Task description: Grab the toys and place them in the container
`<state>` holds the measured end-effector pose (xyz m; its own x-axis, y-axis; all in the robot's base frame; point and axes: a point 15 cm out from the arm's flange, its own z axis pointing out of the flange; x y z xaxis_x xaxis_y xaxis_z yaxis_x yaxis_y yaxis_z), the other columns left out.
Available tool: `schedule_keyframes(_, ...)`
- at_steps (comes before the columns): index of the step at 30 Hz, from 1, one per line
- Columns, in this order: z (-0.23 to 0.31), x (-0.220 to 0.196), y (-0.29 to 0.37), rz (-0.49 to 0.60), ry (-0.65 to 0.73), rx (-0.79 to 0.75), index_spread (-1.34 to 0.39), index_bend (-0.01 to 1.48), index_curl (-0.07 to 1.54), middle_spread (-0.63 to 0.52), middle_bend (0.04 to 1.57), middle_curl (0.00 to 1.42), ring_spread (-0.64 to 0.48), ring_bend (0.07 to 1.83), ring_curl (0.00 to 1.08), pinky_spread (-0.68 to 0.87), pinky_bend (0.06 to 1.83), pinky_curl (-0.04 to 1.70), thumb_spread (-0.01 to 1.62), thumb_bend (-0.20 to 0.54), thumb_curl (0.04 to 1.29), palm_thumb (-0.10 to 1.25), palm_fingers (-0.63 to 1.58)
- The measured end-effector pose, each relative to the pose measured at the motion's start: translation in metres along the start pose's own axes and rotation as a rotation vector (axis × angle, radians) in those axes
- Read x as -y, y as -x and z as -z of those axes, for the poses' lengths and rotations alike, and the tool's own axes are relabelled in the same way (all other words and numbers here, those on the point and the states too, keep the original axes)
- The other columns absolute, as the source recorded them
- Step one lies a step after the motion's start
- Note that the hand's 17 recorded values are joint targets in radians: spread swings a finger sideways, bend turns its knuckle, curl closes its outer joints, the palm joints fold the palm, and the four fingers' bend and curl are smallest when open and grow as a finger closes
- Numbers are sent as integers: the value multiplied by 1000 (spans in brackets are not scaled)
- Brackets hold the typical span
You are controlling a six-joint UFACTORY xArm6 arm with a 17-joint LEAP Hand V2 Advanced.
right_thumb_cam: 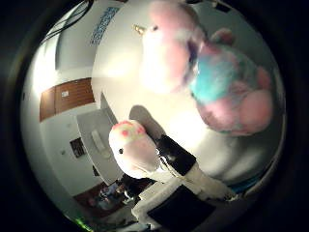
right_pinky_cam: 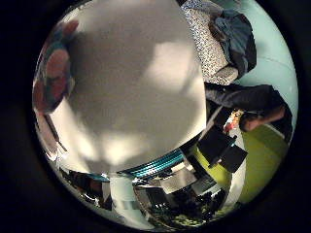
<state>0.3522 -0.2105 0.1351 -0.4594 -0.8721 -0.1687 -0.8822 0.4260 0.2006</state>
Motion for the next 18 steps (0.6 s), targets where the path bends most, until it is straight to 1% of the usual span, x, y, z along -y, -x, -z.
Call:
schedule_keyframes(4, -11, -3, 8, 1, 13, -5, -215, 161, 269, 63, 205, 333, 202, 358, 249, 446, 499, 267, 1134, -21, 322, 527, 169)
schedule_keyframes(6, -16, -4, 11, 1, 19, -8, -203, 160, 271, 48, 226, 339, 194, 375, 252, 448, 482, 262, 1131, -20, 324, 531, 206)
schedule_keyframes(7, -17, -5, 12, 1, 23, -9, -197, 155, 270, 21, 257, 349, 185, 399, 254, 445, 472, 257, 1124, -20, 327, 538, 250)
schedule_keyframes(10, -22, -8, 19, 10, 35, -15, -198, 154, 268, -56, 326, 374, 95, 487, 272, 390, 462, 247, 1109, -19, 333, 565, 374)
schedule_keyframes(12, -29, -9, 22, 17, 52, -17, -206, 160, 271, -95, 378, 394, 19, 534, 282, 306, 471, 243, 1098, -17, 339, 586, 441)
schedule_keyframes(13, -30, -10, 23, 21, 56, -20, -230, 171, 271, -128, 444, 420, -72, 613, 301, 200, 461, 228, 1094, -13, 344, 609, 556)
schedule_keyframes(14, -31, -10, 22, 26, 59, -27, -271, 164, 269, -177, 522, 459, -173, 716, 333, 25, 556, 240, 1086, -11, 350, 640, 748)
schedule_keyframes(15, -31, -10, 20, 30, 59, -34, -310, 190, 286, -218, 572, 495, -238, 796, 371, -124, 642, 268, 1083, -9, 355, 664, 888)
schedule_keyframes(16, -29, -10, 20, 33, 57, -38, -346, 197, 301, -249, 614, 529, -288, 838, 394, -242, 706, 289, 1079, -10, 363, 688, 944)
schedule_keyframes(17, -26, -9, 20, 36, 49, -44, -369, 240, 326, -263, 660, 557, -302, 885, 420, -286, 751, 310, 1072, -10, 371, 702, 1085)
schedule_keyframes(18, -22, -9, 20, 39, 44, -46, -409, 319, 378, -289, 726, 610, -325, 945, 462, -350, 823, 351, 1065, -8, 386, 740, 1164)
